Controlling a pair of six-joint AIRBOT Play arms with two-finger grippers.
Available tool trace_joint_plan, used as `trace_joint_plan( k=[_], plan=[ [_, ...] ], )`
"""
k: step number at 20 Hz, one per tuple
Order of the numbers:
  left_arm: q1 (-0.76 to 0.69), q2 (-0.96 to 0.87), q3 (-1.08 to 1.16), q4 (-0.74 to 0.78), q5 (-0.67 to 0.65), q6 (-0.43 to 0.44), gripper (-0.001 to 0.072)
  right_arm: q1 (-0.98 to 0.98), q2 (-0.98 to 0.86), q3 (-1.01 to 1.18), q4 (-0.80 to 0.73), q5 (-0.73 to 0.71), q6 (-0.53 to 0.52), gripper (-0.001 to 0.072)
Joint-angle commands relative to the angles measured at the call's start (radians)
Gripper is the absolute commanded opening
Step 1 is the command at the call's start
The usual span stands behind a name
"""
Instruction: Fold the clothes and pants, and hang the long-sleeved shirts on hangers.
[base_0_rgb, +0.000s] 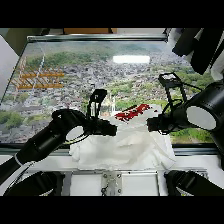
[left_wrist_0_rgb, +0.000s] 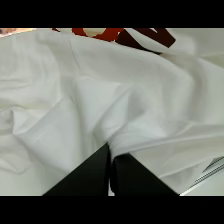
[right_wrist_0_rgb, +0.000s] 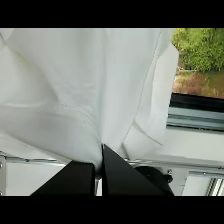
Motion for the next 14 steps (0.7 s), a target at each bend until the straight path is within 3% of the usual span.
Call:
trace_joint_plan(
  k=[1,2,3,4,5,8,14],
  plan=[
    [0.023,-0.014,0.004,-0.013,0.008,0.001,0.0016,0.0,0.002,-0.002,0.002,0.004,0.01,0.0025],
    [0.028,-0.004,0.004,-0.012,0.009,0.002,0.0018,0.0,0.002,-0.002,0.002,0.004,0.01,0.0025],
    [0.039,0.01,0.004,-0.013,0.012,0.018,0.0193,0.0,0.002,-0.002,0.002,0.005,0.01,0.0025],
    [0.052,0.027,0.004,-0.013,0.016,0.027,0.049,0.0,0.002,-0.002,0.002,0.004,0.01,0.0025],
    [0.064,0.044,0.004,-0.014,0.017,0.027,0.0556,0.0,0.002,-0.002,0.002,0.005,0.01,0.0025],
    [0.123,0.106,0.004,-0.084,0.016,0.072,0.0556,0.0,0.002,-0.002,0.002,0.004,0.01,0.0025],
    [0.351,0.18,0.005,-0.477,-0.011,0.364,0.0557,0.0,0.002,-0.002,0.002,0.004,0.01,0.0025]
  ],
)
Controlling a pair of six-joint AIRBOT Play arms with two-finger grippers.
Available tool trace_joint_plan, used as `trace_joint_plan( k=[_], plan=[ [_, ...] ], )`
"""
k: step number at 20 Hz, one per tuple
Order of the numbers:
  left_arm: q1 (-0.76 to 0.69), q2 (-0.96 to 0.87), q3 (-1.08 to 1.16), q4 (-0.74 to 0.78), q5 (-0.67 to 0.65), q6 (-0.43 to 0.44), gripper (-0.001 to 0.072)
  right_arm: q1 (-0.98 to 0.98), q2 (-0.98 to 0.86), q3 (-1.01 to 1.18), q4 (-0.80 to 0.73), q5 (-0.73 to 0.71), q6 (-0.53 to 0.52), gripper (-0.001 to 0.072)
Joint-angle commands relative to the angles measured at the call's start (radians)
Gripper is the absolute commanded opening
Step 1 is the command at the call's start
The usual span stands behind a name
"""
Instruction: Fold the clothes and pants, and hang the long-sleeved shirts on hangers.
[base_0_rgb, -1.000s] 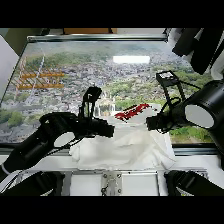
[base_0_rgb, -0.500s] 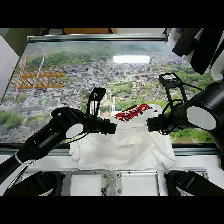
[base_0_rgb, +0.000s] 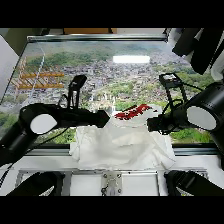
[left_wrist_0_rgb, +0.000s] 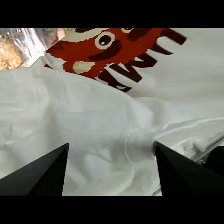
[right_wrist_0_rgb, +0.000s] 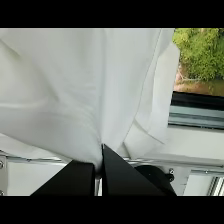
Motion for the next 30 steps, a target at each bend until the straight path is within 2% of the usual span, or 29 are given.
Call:
trace_joint_plan(
  k=[1,5,7,9,11,12,14,17,20,23,26,30],
  plan=[
    [0.141,0.032,0.002,-0.243,-0.044,0.189,0.0557,0.0,0.0,0.0,0.0,0.002,0.0,0.0025],
    [0.211,-0.023,0.002,-0.333,-0.226,0.287,0.0557,0.0,0.0,0.0,0.0,0.002,0.0,0.0025],
    [0.215,-0.058,0.002,-0.326,-0.225,0.344,0.0558,0.0,0.0,0.0,0.0,0.002,0.0,0.0025],
    [0.265,-0.087,0.003,-0.324,-0.162,0.384,0.0559,0.0,0.0,0.0,0.0,0.002,0.0,0.0025],
    [0.375,-0.134,0.038,-0.322,-0.143,0.406,0.072,0.0,0.0,0.0,0.0,0.002,0.0,0.0025],
    [0.44,-0.166,0.069,-0.314,-0.15,0.406,0.072,0.0,0.0,0.0,0.0,0.002,0.0,0.0025],
    [0.557,-0.245,0.159,-0.201,-0.151,0.407,0.072,0.0,0.0,0.0,0.0,0.002,0.0,0.0025],
    [0.684,-0.366,0.31,0.051,-0.13,0.401,0.072,0.0,0.0,0.0,0.0,0.002,0.0,0.0025],
    [0.76,-0.492,0.431,0.322,-0.058,0.356,0.072,0.0,0.0,0.0,0.0,0.002,0.0,0.0025],
    [0.8,-0.62,0.509,0.547,0.021,0.349,0.072,0.0,0.0,0.0,0.0,0.002,0.0,0.0025],
    [0.832,-0.752,0.574,0.608,0.066,0.348,0.072,0.0,0.0,0.0,0.0,0.002,0.0,0.0025],
    [0.849,-0.951,0.703,0.621,0.035,0.349,0.072,0.0,0.0,0.0,0.0,0.002,0.0,0.0025]
  ],
)
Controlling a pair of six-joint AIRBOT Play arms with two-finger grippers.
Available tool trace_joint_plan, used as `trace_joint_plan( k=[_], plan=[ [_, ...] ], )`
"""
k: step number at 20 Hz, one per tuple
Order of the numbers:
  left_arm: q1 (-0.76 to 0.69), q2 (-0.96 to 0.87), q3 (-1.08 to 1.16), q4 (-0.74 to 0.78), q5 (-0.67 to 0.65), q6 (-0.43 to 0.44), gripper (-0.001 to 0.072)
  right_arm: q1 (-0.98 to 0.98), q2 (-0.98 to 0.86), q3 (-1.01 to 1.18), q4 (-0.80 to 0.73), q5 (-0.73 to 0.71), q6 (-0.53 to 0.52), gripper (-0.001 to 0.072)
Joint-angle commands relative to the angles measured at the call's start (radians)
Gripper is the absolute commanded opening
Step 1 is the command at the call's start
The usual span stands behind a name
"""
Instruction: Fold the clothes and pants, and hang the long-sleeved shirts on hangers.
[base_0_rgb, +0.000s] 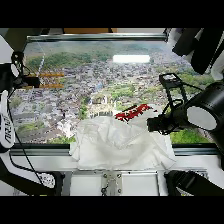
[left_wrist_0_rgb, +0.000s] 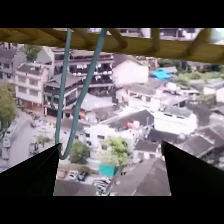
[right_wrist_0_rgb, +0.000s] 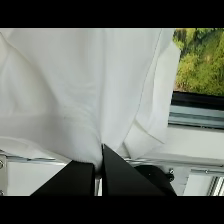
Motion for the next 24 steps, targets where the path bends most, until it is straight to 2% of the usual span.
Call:
trace_joint_plan(
  k=[1,4,8,22,23,24],
  plan=[
    [0.016,-0.167,0.117,0.073,-0.012,-0.002,0.072,0.0,0.0,0.0,0.0,0.0,0.0,0.0025],
    [0.012,-0.277,0.223,0.161,-0.058,-0.002,0.072,0.0,0.0,0.0,0.0,0.0,0.0,0.0026],
    [0.035,-0.359,0.302,0.166,-0.065,-0.002,0.072,0.0,0.0,0.0,0.0,0.0,0.0,0.0025],
    [0.072,-0.461,0.305,0.148,0.018,-0.01,0.072,0.0,0.0,0.0,0.0,0.001,0.0,0.0025],
    [0.072,-0.461,0.306,0.15,0.024,-0.018,0.0671,0.0,0.0,0.0,0.0,0.0,0.0,0.0025],
    [0.072,-0.46,0.306,0.15,0.019,-0.019,0.0433,0.0,0.0,0.0,0.0,0.0,0.0,0.0025]
  ],
)
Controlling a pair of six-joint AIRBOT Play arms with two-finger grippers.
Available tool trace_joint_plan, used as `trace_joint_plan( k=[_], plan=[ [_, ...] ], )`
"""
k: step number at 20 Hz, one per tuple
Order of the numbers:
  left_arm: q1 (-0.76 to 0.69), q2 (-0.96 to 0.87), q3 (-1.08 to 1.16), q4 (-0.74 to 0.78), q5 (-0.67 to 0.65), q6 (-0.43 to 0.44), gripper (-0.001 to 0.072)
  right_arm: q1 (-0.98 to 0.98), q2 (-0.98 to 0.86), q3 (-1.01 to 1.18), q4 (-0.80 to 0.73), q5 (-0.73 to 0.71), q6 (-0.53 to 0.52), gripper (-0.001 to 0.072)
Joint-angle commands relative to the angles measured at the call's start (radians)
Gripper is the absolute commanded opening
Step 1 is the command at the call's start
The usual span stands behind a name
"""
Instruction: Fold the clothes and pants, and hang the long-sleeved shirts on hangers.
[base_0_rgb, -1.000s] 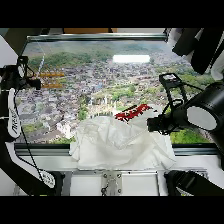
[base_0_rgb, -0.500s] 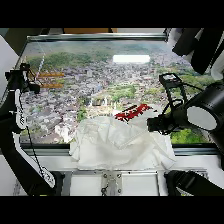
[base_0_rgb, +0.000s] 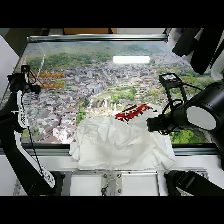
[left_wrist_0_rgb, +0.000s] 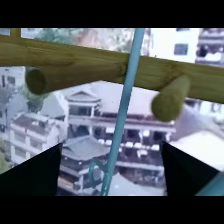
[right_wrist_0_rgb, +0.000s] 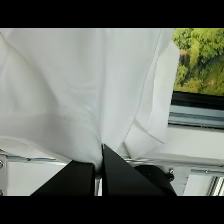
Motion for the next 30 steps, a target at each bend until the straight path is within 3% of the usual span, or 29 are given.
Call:
trace_joint_plan(
  k=[1,2,3,4,5,13,30],
  plan=[
    [0.001,-0.007,-0.001,0.003,-0.009,-0.008,0.0288,0.0,0.0,0.0,0.0,0.0,0.0,0.0025],
    [0.001,-0.007,-0.001,0.003,-0.014,-0.009,0.0241,0.0,0.0,0.0,0.0,0.0,0.0,0.0025],
    [0.001,-0.007,-0.001,0.003,-0.013,-0.01,0.024,0.0,0.0,0.0,0.0,0.0,0.0,0.0025],
    [0.001,-0.007,0.0,0.004,-0.018,-0.01,0.0156,0.0,0.0,0.0,0.0,0.0,0.0,0.0025],
    [0.001,-0.006,-0.001,0.004,-0.027,-0.009,0.0015,0.0,0.0,0.0,0.0,0.0,0.0,0.0025],
    [-0.012,0.038,-0.001,0.005,-0.087,-0.043,0.0013,0.0,0.0,0.0,0.0,0.0,0.0,0.0025],
    [-0.225,0.439,-0.055,0.04,-0.22,-0.062,0.0014,0.0,0.0,0.0,0.0,0.0,0.0,0.0025]
  ],
)
